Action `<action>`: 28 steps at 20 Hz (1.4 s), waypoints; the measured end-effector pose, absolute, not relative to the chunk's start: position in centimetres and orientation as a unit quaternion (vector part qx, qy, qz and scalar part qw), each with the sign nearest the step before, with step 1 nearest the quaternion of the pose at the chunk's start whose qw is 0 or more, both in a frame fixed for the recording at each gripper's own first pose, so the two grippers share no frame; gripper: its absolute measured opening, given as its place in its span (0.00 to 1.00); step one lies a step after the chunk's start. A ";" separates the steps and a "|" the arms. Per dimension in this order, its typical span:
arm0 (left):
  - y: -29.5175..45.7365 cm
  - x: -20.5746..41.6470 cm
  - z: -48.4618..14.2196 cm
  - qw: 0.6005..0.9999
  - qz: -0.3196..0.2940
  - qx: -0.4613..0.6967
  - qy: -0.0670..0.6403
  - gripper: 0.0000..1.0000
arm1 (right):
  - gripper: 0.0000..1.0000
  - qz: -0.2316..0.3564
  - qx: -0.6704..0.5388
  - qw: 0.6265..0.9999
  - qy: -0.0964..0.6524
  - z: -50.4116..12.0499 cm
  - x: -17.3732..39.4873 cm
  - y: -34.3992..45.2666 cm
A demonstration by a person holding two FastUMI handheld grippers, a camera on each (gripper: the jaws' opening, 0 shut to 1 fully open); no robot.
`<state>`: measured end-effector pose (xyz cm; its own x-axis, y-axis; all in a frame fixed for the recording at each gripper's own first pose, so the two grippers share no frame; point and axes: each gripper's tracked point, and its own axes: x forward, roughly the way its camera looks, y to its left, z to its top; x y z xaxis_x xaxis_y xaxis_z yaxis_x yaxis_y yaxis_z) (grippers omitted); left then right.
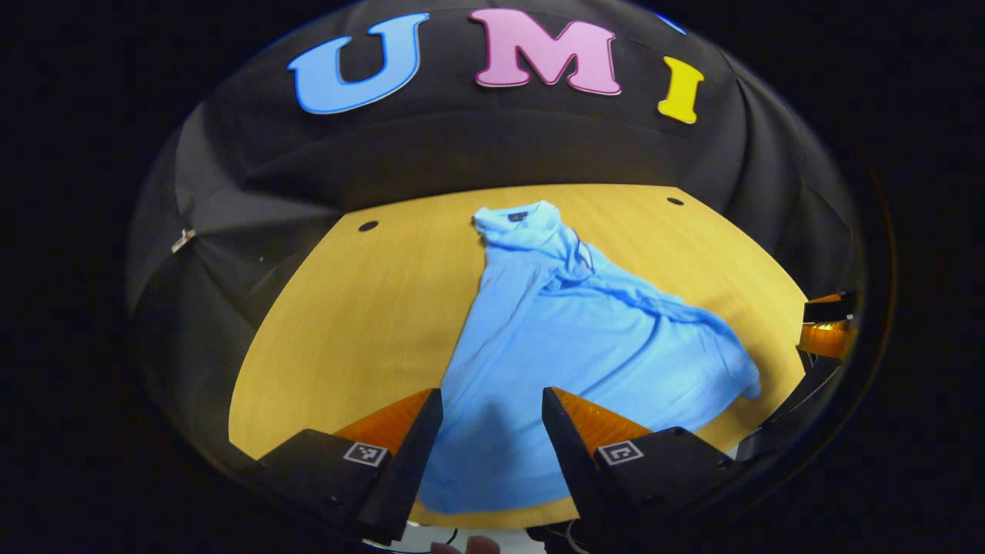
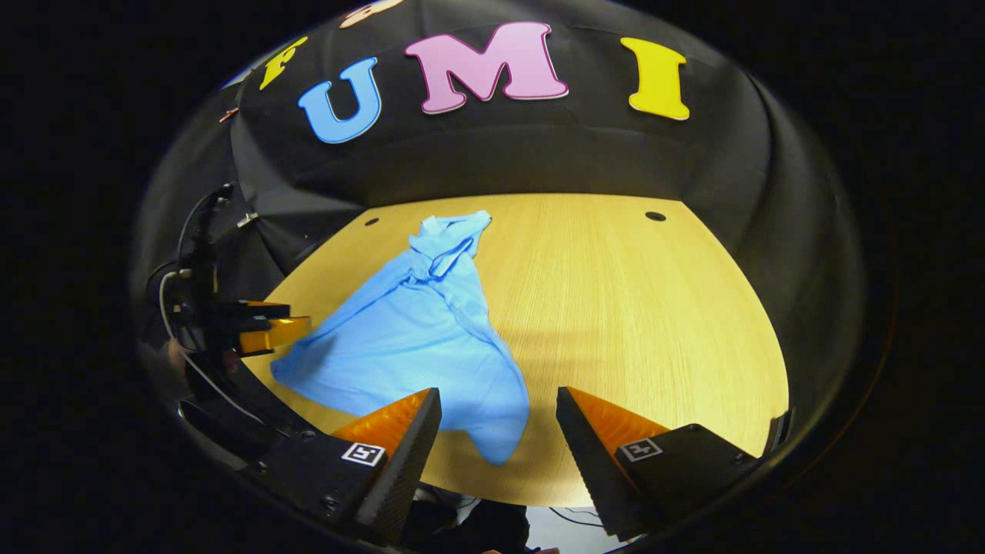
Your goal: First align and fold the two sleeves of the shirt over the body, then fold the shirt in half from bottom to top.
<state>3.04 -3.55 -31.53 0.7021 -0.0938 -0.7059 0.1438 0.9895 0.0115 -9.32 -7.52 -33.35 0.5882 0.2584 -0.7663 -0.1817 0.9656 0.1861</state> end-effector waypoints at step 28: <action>-3.6 -3.6 -38.3 0.873 -0.079 -0.042 0.479 0.31 | 0.22 0.179 -0.049 0.852 0.490 -42.3 -11.9 -2.4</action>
